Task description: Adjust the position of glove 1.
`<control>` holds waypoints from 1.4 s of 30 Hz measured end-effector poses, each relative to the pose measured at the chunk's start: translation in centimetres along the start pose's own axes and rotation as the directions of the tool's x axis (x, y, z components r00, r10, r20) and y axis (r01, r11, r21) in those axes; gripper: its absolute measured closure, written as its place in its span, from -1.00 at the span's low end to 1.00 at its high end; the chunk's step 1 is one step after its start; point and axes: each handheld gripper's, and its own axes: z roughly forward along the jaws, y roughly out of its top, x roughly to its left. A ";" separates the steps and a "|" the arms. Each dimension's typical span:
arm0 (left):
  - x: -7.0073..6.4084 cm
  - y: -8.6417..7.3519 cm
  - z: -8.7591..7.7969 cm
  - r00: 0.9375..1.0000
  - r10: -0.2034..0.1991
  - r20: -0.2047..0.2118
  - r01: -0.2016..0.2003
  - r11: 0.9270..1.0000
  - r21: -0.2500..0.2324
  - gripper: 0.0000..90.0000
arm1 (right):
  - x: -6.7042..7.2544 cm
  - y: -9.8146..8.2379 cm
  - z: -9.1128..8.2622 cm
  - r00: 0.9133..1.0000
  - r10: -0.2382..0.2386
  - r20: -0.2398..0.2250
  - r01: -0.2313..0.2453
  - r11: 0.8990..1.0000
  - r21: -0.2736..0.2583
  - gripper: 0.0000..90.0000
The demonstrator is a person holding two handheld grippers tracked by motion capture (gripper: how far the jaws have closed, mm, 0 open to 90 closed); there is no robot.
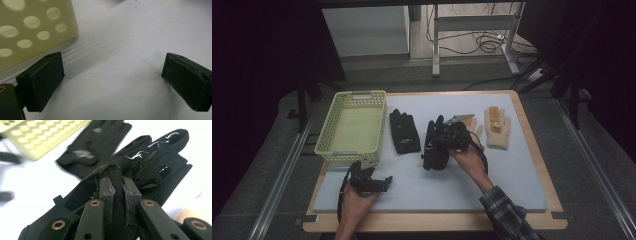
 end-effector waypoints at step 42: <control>0.0 0.0 0.0 1.000 -0.003 0.001 0.003 1.000 -0.003 -0.90 | 1.2 4.6 9.1 0.985 -0.167 -0.047 0.168 0.986 0.013 0.30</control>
